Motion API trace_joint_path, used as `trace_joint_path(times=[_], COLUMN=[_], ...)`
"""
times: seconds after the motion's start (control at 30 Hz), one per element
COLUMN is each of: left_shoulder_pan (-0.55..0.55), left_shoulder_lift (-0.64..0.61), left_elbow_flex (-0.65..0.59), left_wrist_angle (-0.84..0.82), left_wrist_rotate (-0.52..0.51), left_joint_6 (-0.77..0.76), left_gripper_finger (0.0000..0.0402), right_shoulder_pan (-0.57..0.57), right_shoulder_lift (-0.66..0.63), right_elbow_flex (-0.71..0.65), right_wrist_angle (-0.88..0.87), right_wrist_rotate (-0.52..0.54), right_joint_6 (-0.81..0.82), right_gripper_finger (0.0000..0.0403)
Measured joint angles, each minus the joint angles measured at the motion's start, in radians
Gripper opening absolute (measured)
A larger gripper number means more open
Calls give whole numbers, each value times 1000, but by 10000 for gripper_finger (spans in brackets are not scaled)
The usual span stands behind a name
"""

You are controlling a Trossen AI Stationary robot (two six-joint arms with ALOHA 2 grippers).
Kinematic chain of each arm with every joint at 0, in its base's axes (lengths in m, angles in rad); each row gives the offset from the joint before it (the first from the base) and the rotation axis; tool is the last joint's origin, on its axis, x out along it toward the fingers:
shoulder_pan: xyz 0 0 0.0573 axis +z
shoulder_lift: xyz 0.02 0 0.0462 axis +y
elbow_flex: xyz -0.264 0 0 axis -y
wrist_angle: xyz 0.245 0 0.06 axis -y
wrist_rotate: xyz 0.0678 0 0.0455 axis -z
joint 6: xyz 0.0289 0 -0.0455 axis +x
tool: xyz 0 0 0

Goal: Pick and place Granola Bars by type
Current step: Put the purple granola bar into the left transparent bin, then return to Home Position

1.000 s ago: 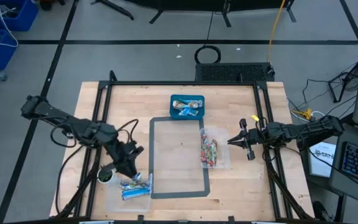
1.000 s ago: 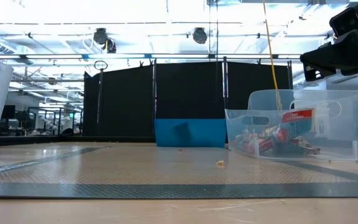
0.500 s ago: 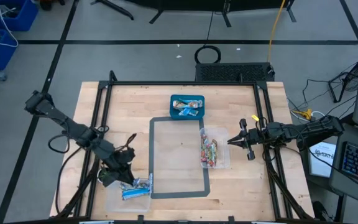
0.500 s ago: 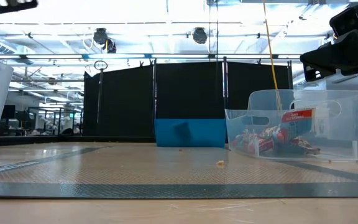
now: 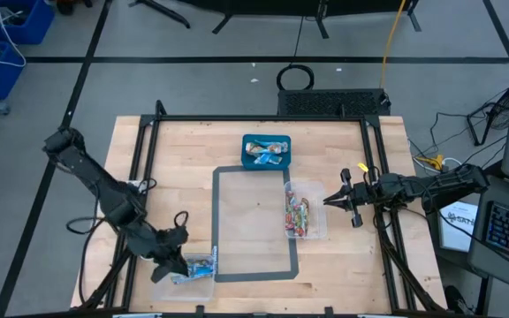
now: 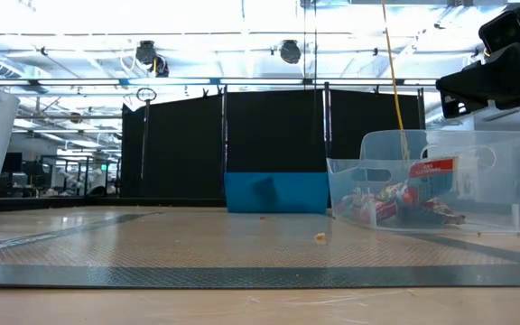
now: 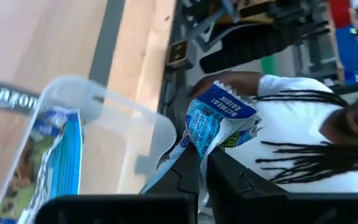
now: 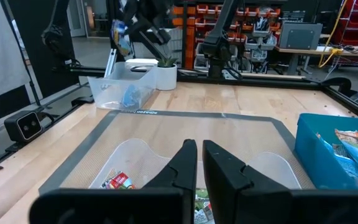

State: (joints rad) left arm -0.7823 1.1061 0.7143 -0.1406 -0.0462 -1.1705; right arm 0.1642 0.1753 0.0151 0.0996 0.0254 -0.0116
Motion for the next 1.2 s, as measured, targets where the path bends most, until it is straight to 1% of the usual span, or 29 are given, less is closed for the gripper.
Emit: trace_joint_path(times=[0.1, 0.23, 0.33, 0.53, 0.6, 0.83, 1.07, 1.2], left_shoulder_pan=[-5, -5, -5, -5, -5, -5, -28, -33], left_shoulder_lift=[46, 99, 124, 132, 132, 132, 132, 132], left_elbow_flex=[0, 0, 0, 0, 0, 0, 0, 0], left_wrist_angle=[1, 1, 3, 71, 85, 82, 60, 71], left_wrist_rotate=[0, 22, 38, 38, 38, 16, -34, -67], left_joint_6=[-65, -154, -196, -129, -112, -126, -144, -127], left_gripper_finger=[24, 10, 10, 62, 72, 77, 78, 78], right_shoulder_pan=[0, 0, 0, 0, 0, 0, 0, 0], right_shoulder_lift=[0, 0, 0, 0, 0, 0, 0, 0], right_elbow_flex=[0, 0, 0, 0, 0, 0, 0, 0], right_wrist_angle=[0, 0, 0, 0, 0, 0, 0, 0], right_wrist_rotate=[0, 0, 0, 0, 0, 0, 0, 0], right_joint_6=[0, 0, 0, 0, 0, 0, 0, 0], right_gripper_finger=[20, 20, 20, 20, 20, 20, 20, 20])
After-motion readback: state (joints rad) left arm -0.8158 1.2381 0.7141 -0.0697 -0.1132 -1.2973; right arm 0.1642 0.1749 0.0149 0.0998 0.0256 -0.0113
